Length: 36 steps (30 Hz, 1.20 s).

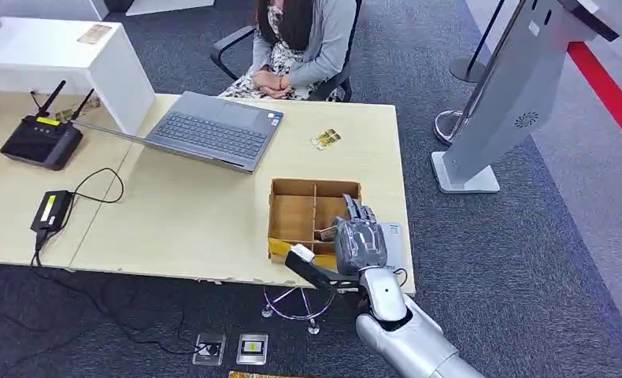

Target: Pass the card to the sensor for recognition and then transmit it.

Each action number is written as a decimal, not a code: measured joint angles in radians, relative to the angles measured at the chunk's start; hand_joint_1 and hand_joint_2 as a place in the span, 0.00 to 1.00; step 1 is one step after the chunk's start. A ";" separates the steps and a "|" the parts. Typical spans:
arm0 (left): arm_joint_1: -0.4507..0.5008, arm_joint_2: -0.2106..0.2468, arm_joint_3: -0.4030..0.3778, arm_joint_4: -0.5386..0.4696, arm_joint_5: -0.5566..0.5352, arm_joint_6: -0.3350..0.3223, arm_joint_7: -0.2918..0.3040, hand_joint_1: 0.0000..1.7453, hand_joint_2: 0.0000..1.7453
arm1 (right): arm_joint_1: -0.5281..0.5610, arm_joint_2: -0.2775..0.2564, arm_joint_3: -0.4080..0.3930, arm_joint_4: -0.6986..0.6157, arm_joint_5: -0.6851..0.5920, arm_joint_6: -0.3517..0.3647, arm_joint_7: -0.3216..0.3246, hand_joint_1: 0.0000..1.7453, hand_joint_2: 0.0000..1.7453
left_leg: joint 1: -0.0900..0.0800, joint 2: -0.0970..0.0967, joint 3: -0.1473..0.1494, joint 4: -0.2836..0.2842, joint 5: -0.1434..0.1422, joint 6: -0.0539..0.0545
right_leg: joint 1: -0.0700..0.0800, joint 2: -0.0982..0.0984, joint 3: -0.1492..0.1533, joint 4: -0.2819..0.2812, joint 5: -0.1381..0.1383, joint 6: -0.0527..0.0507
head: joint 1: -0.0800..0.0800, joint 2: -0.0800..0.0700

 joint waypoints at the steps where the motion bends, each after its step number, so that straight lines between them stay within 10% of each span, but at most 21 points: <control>1: 0.000 0.001 0.000 0.002 0.000 0.000 -0.002 0.00 0.00 | 0.000 0.000 0.000 0.000 -0.001 -0.003 0.000 1.00 1.00 | 0.000 0.000 0.000 0.000 0.000 0.000 | 0.000 0.000 0.000 0.000 0.000 0.000 | 0.000 0.000; 25: -0.006 0.048 0.001 0.085 0.030 0.000 -0.058 0.00 0.00 | -0.207 -0.006 -0.034 -0.129 0.094 -0.073 -0.026 1.00 1.00 | 0.000 0.000 0.000 0.000 0.001 -0.001 | 0.000 0.000 0.000 0.000 0.000 0.000 | 0.000 0.000; 36: -0.011 0.066 0.000 0.106 0.038 0.000 -0.071 0.00 0.00 | -0.310 0.054 -0.034 0.030 -0.040 -0.114 -0.132 1.00 1.00 | 0.000 0.000 -0.001 0.000 0.001 -0.001 | 0.000 -0.001 0.000 0.000 0.000 0.000 | 0.000 0.000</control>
